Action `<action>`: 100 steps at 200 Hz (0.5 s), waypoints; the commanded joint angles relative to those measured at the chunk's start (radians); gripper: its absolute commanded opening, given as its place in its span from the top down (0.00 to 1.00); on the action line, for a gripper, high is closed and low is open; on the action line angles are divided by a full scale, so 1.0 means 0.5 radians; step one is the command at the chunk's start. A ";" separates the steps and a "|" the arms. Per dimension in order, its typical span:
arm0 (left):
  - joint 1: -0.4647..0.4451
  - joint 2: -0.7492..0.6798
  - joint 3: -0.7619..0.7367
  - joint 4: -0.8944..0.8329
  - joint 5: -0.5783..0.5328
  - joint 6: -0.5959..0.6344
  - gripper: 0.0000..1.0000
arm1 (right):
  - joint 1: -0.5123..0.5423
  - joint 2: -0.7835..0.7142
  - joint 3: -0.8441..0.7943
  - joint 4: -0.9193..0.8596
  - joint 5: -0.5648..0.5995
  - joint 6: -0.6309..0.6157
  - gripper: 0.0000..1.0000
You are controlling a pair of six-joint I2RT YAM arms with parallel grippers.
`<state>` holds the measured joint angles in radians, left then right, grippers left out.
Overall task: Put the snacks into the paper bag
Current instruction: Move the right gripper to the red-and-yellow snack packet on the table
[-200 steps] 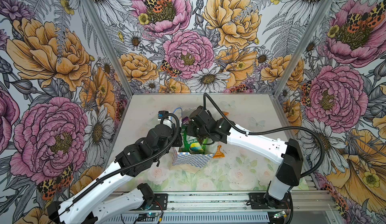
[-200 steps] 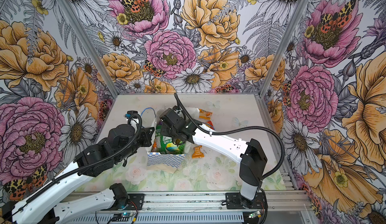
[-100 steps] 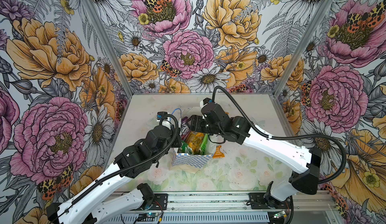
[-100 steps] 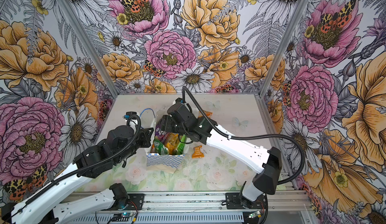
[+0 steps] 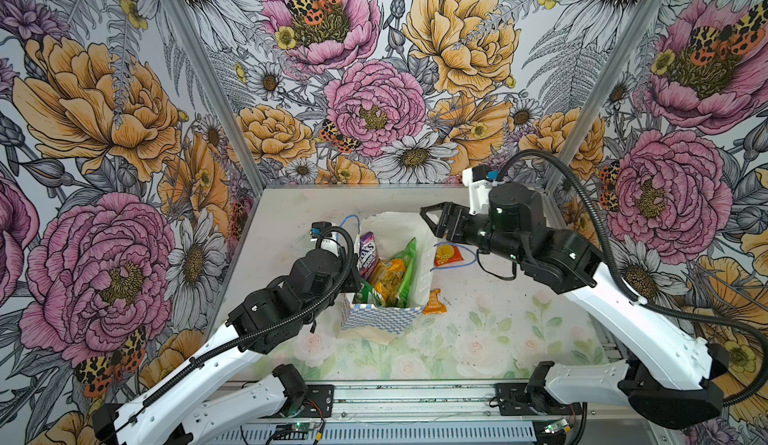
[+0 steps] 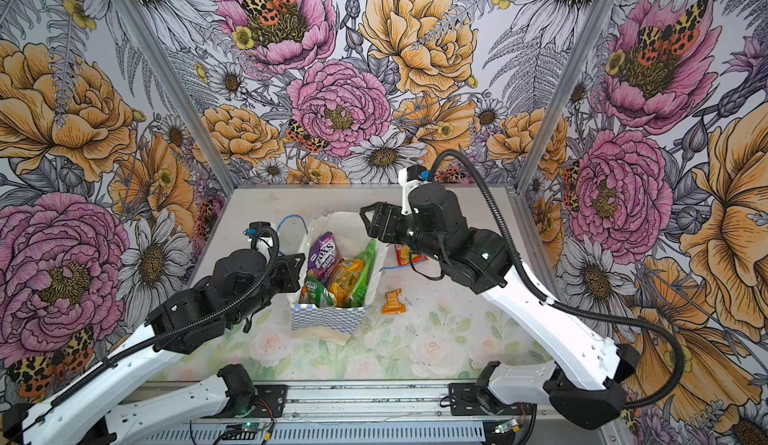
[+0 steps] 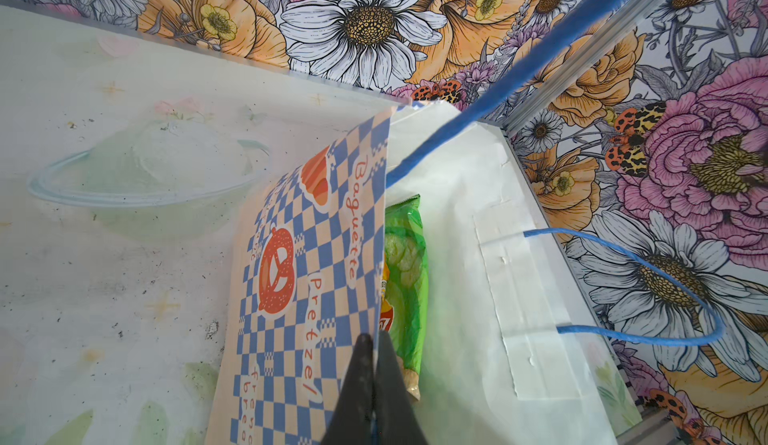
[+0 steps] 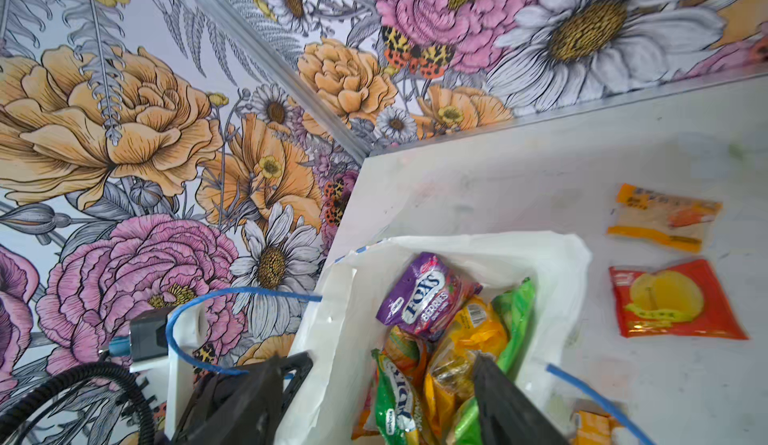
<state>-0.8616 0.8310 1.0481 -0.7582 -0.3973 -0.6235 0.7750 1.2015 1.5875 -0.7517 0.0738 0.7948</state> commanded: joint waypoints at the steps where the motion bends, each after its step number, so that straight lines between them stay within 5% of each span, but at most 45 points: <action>1: 0.016 -0.063 -0.003 0.173 -0.046 -0.029 1.00 | -0.160 -0.210 -0.088 -0.099 0.077 -0.107 0.26; 54: 0.037 -0.076 -0.004 0.164 -0.037 -0.032 1.00 | -0.725 -0.426 -0.434 -0.205 -0.137 -0.122 0.26; 100: 0.047 -0.088 -0.056 0.166 -0.048 -0.067 1.00 | -0.992 -0.387 -0.945 -0.035 -0.267 0.235 0.26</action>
<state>-0.8463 0.8165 1.0321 -0.7547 -0.3985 -0.6312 0.3077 0.9836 1.2228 -0.8089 -0.0063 0.8139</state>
